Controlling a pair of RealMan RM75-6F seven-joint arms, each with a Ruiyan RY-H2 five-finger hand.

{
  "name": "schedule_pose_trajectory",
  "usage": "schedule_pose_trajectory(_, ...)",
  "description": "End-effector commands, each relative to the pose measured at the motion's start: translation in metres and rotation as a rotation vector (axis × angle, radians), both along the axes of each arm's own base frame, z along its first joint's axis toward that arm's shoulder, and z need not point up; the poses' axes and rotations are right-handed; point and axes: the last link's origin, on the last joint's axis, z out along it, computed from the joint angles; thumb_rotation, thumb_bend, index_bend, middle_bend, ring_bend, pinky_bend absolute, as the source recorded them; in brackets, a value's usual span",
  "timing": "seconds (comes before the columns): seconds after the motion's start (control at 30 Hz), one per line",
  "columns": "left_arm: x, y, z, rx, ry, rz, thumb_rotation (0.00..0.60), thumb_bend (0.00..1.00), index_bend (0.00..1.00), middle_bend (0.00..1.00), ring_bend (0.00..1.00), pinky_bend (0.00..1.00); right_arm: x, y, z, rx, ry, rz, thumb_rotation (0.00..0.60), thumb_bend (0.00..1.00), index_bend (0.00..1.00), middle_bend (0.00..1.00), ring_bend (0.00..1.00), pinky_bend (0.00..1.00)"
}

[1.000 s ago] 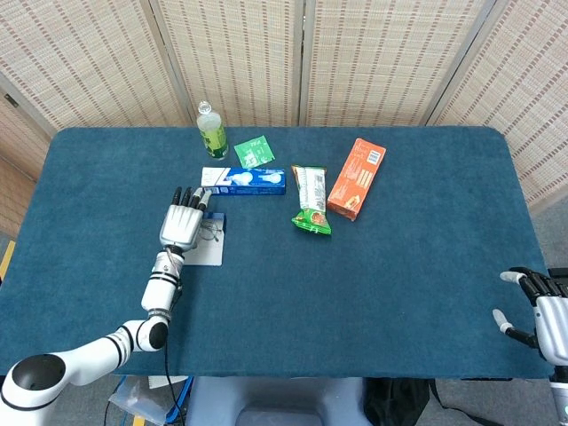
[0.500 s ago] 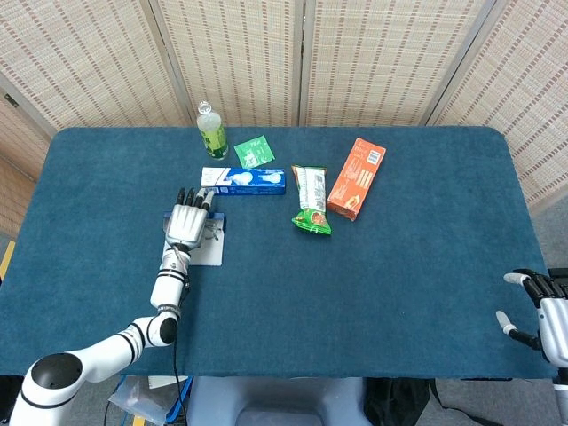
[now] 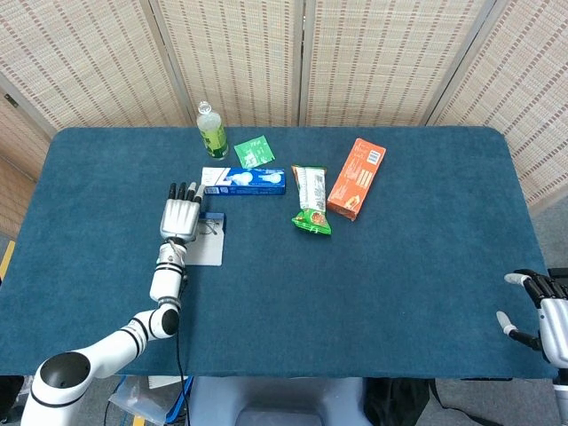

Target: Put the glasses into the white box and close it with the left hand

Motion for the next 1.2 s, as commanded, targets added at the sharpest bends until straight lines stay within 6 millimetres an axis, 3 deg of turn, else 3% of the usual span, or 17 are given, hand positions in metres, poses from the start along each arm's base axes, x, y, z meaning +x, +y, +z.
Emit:
schedule_pose_trajectory(0.03,-0.002,0.000,0.001,0.001,-0.007,0.002,0.600,0.20,0.00,0.00,0.00,0.00,0.000,-0.001,0.000,0.000,0.000,0.002,0.600,0.26,0.29,0.25,0.23,0.23)
schedule_pose_trajectory(0.23,-0.003,-0.010,0.009,0.007,-0.021,-0.031,0.600,0.20,0.00,0.00,0.00,0.00,0.002,-0.003,-0.001,0.006,-0.001,0.013,0.600,0.26,0.29,0.25,0.23,0.23)
schedule_pose_trajectory(0.5,-0.004,-0.048,0.029,0.013,-0.086,-0.141,0.600,0.20,0.00,0.00,0.00,0.00,0.003,-0.005,-0.004,0.015,-0.006,0.025,0.600,0.26,0.29,0.25,0.23,0.23)
schedule_pose_trajectory(0.77,-0.010,-0.086,0.034,-0.031,-0.072,-0.215,0.600,0.20,0.00,0.00,0.00,0.00,0.003,-0.004,-0.004,0.013,-0.007,0.032,0.600,0.26,0.29,0.25,0.23,0.23)
schedule_pose_trajectory(1.2,-0.032,-0.101,0.026,-0.078,-0.045,-0.177,0.600,0.20,0.00,0.00,0.00,0.00,0.007,-0.004,-0.006,0.019,-0.004,0.039,0.600,0.26,0.29,0.25,0.23,0.23)
